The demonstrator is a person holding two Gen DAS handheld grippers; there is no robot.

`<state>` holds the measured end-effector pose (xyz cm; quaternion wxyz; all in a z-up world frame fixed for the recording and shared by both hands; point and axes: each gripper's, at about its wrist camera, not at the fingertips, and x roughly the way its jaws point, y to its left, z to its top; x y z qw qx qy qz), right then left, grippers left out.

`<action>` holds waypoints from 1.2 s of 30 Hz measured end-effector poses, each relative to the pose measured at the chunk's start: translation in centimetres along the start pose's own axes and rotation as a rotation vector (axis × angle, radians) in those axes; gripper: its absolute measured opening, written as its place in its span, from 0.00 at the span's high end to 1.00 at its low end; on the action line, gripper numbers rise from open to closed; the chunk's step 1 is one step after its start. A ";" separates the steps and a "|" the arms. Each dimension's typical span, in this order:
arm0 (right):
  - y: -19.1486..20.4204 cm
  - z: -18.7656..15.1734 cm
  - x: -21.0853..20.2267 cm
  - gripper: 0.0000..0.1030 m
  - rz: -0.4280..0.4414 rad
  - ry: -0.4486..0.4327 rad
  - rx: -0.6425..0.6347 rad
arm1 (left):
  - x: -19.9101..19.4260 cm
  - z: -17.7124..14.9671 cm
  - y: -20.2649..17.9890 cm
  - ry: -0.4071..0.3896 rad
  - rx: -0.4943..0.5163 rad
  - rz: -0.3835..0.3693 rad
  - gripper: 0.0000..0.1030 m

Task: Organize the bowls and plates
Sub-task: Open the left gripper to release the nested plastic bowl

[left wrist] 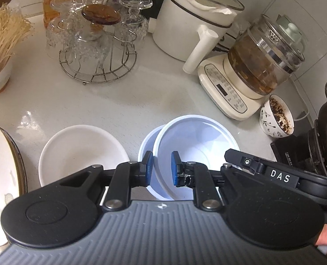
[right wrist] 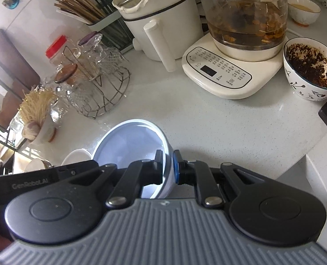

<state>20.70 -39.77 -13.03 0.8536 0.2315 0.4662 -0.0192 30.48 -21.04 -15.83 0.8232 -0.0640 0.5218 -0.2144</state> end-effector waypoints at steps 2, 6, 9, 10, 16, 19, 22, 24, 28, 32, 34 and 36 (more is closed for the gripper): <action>-0.1 0.0 0.1 0.66 0.002 0.006 0.009 | -0.2 0.0 0.1 -0.003 -0.002 0.005 0.80; -0.1 0.0 -0.5 0.52 0.006 -0.015 0.019 | -0.9 -0.1 0.4 -0.018 -0.015 0.012 0.67; 0.2 0.0 -1.4 0.52 0.005 -0.045 0.013 | -1.8 -0.2 0.4 -0.039 -0.010 0.016 0.64; 0.3 0.0 -1.7 0.52 0.009 -0.055 0.010 | -2.0 -0.2 0.3 -0.045 -0.006 0.019 0.64; 1.6 -0.4 -4.0 0.52 0.027 -0.123 -0.040 | -4.4 -0.8 0.1 -0.088 0.009 0.021 0.63; 2.4 -0.8 -5.2 0.52 0.017 -0.146 -0.072 | -5.7 -1.3 0.2 -0.109 0.000 0.023 0.63; 2.8 -1.4 -6.4 0.52 0.029 -0.158 -0.092 | -7.1 -2.0 0.3 -0.126 -0.011 0.028 0.63; 3.2 -1.8 -6.9 0.52 0.030 -0.162 -0.112 | -8.0 -2.4 0.5 -0.134 -0.031 0.019 0.63; 3.7 -2.6 -8.0 0.52 0.041 -0.166 -0.154 | -9.3 -3.7 0.7 -0.149 -0.061 0.023 0.59; 3.9 -3.7 -8.8 0.52 0.059 -0.163 -0.199 | -9.9 -5.4 1.1 -0.151 -0.105 0.028 0.56; 4.0 -4.1 -9.1 0.52 0.071 -0.145 -0.212 | -10.3 -6.3 1.6 -0.150 -0.143 0.034 0.56; 4.2 -4.7 -9.4 0.52 0.084 -0.135 -0.237 | -10.7 -7.2 2.2 -0.158 -0.175 0.046 0.54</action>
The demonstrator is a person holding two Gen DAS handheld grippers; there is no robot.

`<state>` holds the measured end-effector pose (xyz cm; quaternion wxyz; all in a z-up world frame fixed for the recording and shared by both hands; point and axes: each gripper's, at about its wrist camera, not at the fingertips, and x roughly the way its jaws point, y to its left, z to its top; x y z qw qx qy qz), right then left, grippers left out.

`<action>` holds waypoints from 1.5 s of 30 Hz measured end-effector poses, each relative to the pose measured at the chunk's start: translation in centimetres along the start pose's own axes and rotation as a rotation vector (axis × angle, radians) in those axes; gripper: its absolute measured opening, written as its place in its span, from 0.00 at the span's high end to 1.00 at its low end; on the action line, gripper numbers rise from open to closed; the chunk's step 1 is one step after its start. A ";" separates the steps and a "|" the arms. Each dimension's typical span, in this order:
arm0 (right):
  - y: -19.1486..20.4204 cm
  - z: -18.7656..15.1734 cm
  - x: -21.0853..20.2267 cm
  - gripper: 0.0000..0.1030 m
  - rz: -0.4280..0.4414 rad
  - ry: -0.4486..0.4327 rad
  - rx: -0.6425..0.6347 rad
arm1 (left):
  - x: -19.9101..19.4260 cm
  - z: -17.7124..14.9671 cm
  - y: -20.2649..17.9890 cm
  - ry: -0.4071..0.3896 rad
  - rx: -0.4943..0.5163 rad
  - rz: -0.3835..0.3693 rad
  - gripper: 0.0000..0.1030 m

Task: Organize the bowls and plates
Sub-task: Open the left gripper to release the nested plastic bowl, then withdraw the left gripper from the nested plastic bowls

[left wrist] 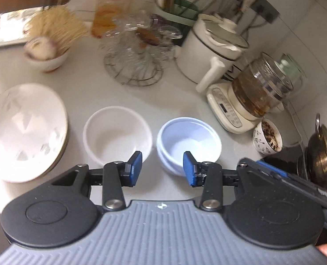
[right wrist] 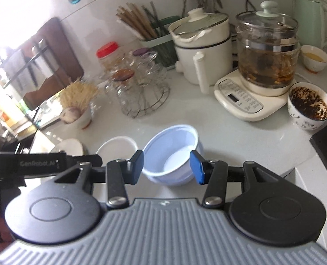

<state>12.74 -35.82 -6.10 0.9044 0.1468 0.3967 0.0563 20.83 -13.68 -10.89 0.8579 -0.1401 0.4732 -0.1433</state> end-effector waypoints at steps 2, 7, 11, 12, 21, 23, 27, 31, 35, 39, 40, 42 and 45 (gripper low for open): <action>0.3 -0.4 -0.3 0.52 0.011 0.011 -0.018 | -0.5 -0.6 0.7 -0.008 -0.021 0.022 0.53; 0.9 -1.1 0.0 0.52 0.048 0.045 -0.047 | -1.6 -2.4 2.4 -0.021 -0.088 0.055 0.51; 1.7 -1.2 0.4 0.52 0.072 0.068 -0.074 | -2.1 -3.3 3.8 -0.027 -0.129 0.085 0.48; 1.9 -1.2 0.5 0.52 0.077 0.072 -0.082 | -2.2 -3.5 4.0 -0.026 -0.139 0.092 0.48; 3.2 -0.1 3.0 0.52 0.098 0.125 -0.120 | -1.8 -3.6 6.0 -0.020 -0.196 0.096 0.46; 3.2 0.4 4.0 0.52 0.090 0.144 -0.106 | -1.4 -3.2 6.1 -0.016 -0.187 0.110 0.46; 3.7 1.3 5.3 0.52 0.076 0.149 -0.123 | -0.4 -2.3 6.9 -0.007 -0.200 0.104 0.46; 4.2 2.2 6.7 0.52 0.067 0.165 -0.136 | 0.7 -1.2 7.8 0.007 -0.215 0.093 0.45; 4.1 2.8 7.8 0.54 0.049 0.187 -0.139 | 2.0 -0.4 8.4 0.027 -0.226 0.077 0.45; 3.0 2.9 8.4 0.54 -0.006 0.226 -0.127 | 3.1 0.5 8.5 0.046 -0.230 0.067 0.45; 2.7 2.9 8.4 0.54 -0.022 0.232 -0.120 | 3.4 0.7 8.5 0.050 -0.225 0.065 0.45; 1.9 3.0 8.1 0.54 -0.057 0.226 -0.101 | 3.9 1.0 8.4 0.061 -0.216 0.064 0.45; 0.8 3.0 8.0 0.55 -0.112 0.210 -0.074 | 5.0 1.4 8.2 0.087 -0.213 0.059 0.45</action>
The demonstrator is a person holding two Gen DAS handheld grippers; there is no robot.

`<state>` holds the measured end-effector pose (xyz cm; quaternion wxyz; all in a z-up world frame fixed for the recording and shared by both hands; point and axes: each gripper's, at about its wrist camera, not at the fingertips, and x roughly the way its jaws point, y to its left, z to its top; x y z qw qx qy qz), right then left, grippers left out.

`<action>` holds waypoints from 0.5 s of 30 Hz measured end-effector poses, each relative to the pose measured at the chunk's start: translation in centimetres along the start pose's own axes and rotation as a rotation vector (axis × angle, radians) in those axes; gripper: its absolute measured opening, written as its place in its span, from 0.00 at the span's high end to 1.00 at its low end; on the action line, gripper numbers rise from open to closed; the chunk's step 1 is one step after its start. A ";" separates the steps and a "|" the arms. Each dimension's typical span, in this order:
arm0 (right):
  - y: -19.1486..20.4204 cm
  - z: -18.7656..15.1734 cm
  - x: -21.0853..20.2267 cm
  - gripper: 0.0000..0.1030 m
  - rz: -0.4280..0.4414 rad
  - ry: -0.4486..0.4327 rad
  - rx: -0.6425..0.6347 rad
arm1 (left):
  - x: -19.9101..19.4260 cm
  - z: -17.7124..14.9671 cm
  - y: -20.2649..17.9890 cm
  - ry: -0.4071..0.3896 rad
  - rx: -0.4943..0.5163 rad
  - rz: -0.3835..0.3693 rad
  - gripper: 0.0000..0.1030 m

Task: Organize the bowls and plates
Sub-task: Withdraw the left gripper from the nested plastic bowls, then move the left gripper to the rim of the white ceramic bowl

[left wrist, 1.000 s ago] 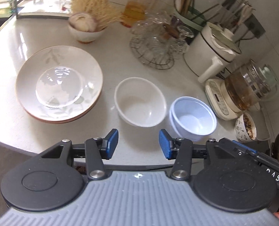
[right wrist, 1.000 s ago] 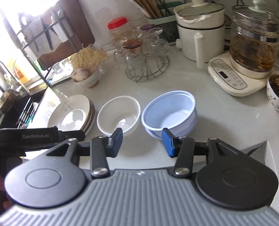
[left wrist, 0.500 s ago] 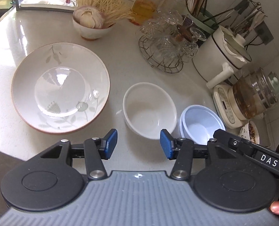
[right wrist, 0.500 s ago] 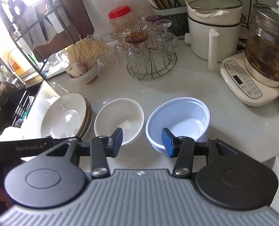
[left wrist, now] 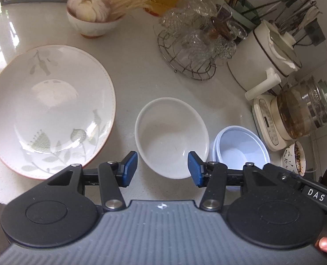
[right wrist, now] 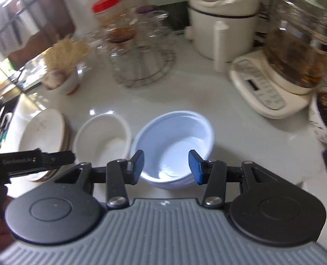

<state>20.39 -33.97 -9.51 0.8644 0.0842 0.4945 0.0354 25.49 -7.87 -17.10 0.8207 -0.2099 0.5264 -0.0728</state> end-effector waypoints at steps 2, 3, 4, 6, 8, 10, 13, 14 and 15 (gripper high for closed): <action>-0.8 0.0 0.5 0.59 -0.018 0.013 0.028 | 0.6 0.3 -0.2 0.016 0.002 0.002 0.45; -1.1 0.0 0.8 0.64 -0.020 0.021 0.039 | 0.9 0.5 -0.2 0.023 0.002 0.002 0.45; -1.3 -0.1 1.1 0.66 -0.022 0.029 0.045 | 1.2 0.6 -0.3 0.029 0.005 0.002 0.45; -1.5 -0.1 1.5 0.68 -0.025 0.037 0.046 | 1.6 0.9 -0.6 0.037 0.019 0.005 0.45; -1.7 -0.3 2.0 0.75 -0.027 0.056 0.053 | 2.0 0.9 -0.8 0.045 0.028 0.010 0.45; -2.0 -0.5 2.2 0.79 -0.027 0.066 0.067 | 2.2 0.9 -0.9 0.052 0.034 0.010 0.45; -2.1 -0.6 2.4 0.79 -0.032 0.067 0.076 | 2.4 1.0 -1.1 0.055 0.043 0.013 0.45; -2.1 -0.5 2.3 0.79 -0.032 0.061 0.074 | 2.6 1.0 -1.1 0.057 0.044 0.014 0.45; -2.0 -0.3 2.4 0.79 -0.030 0.054 0.071 | 2.7 1.0 -1.1 0.059 0.045 0.016 0.45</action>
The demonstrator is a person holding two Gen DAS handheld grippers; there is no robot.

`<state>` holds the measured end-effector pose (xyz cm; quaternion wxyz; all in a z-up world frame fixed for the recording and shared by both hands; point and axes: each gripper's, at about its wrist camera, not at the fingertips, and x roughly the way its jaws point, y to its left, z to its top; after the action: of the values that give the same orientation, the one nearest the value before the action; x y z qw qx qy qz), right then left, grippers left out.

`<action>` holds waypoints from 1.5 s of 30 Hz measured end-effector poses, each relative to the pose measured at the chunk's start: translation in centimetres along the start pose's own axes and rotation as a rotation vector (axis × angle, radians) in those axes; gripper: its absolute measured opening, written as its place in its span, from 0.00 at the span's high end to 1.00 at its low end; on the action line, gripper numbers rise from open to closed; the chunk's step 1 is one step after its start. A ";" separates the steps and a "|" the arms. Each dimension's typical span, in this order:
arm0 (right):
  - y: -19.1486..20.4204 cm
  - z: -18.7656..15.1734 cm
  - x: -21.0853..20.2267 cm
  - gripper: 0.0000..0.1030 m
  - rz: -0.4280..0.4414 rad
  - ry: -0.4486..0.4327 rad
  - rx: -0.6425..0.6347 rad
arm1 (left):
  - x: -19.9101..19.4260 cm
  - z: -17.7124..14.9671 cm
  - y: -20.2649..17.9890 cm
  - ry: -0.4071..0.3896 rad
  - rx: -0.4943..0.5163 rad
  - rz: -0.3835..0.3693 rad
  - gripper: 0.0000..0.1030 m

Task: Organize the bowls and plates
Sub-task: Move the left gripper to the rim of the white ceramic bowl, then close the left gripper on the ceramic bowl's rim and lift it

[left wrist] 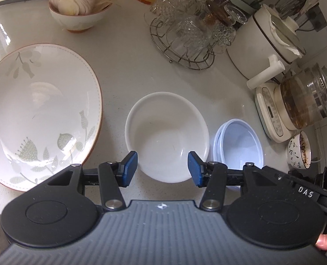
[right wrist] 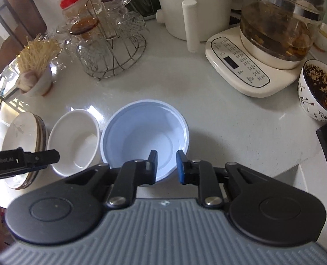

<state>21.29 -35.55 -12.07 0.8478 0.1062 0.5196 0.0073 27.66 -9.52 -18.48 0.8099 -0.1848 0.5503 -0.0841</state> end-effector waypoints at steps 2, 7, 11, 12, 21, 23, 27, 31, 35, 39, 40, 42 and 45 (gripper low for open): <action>0.3 0.3 -0.1 0.79 0.010 -0.017 -0.014 | 0.2 0.0 0.0 0.002 0.001 0.006 0.45; 1.9 1.6 0.2 0.77 0.076 -0.041 -0.062 | 0.5 0.0 0.5 0.007 -0.016 0.017 0.46; 3.7 2.7 0.9 0.77 0.116 -0.044 -0.105 | 1.0 0.0 1.0 0.010 -0.032 0.025 0.46; 4.2 2.9 1.1 0.72 0.121 -0.043 -0.121 | 1.1 0.1 1.1 0.010 -0.037 0.024 0.46; 8.6 5.0 4.4 0.66 0.164 -0.012 -0.279 | 1.8 0.4 1.7 0.001 -0.040 0.026 0.47; 9.7 5.0 5.4 0.66 0.154 -0.006 -0.339 | 2.1 0.4 1.8 0.005 -0.044 0.029 0.47; 11.5 4.6 7.5 0.66 0.129 0.022 -0.452 | 2.7 0.2 2.0 0.022 -0.042 0.025 0.56; 12.2 4.1 9.1 0.67 0.112 0.074 -0.473 | 3.0 0.2 2.0 0.031 -0.034 0.020 0.66; 12.3 3.8 9.4 0.69 0.121 0.096 -0.472 | 3.0 0.0 2.0 0.028 -0.020 0.023 0.74; 12.3 3.6 9.3 0.73 0.131 0.095 -0.458 | 2.6 0.0 1.8 0.025 -0.011 0.022 0.74; 12.2 3.7 9.1 0.73 0.136 0.095 -0.448 | 2.4 0.1 1.8 0.022 -0.007 0.022 0.74; 11.9 3.9 8.7 0.75 0.151 0.089 -0.422 | 1.9 0.4 1.7 0.009 -0.007 0.023 0.74; 11.2 4.4 7.8 0.75 0.195 0.073 -0.371 | 0.9 0.8 1.6 -0.019 -0.001 0.022 0.74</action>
<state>29.82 -24.36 -14.89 0.8286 -0.0022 0.5270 0.1887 28.59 -8.14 -19.60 0.8159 -0.1801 0.5445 -0.0733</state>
